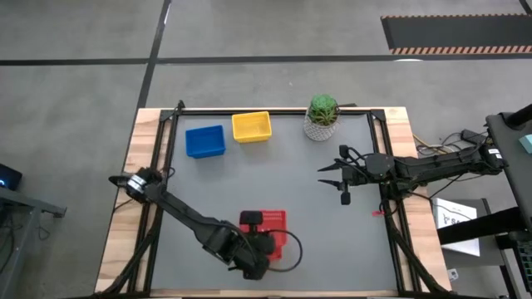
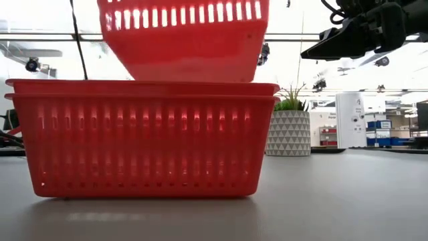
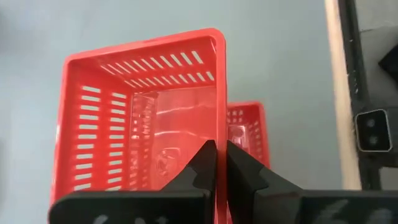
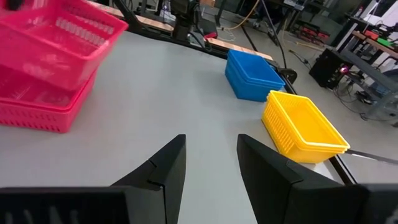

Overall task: Stack baskets by color
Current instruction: Stack the red basket on top of the red basket

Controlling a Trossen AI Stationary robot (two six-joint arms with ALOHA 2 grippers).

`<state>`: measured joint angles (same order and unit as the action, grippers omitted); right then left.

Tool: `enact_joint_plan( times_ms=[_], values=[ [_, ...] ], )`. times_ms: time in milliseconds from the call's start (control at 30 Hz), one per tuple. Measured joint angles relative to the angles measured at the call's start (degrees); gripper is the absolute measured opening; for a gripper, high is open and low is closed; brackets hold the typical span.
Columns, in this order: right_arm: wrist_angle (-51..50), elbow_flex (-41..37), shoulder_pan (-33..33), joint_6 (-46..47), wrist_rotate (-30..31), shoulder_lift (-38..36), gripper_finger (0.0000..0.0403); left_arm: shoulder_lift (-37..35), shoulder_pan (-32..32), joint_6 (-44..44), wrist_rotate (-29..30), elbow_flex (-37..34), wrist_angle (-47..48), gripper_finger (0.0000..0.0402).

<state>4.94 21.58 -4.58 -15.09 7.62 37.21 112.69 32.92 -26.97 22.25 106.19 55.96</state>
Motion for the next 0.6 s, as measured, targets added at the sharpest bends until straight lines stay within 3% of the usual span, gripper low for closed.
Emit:
enact_joint_plan(
  times_ms=[233, 400, 600],
  values=[
    [0.04, 0.00, 0.00, 0.22, -0.04, 0.07, 0.0137, 9.94, 2.87, -11.58, 0.90, 15.42, 18.81, 0.0000],
    [-0.04, -0.09, 0.00, 1.01, -0.07, 0.38, 0.0137, 14.21, 3.42, -11.62, 1.89, 19.62, 19.07, 0.0000],
    [-0.07, -0.31, -0.02, 2.29, -0.10, 0.83, 0.0137, 14.58, 3.66, -11.64, 2.12, 20.00, 18.30, 0.0000]
  ],
)
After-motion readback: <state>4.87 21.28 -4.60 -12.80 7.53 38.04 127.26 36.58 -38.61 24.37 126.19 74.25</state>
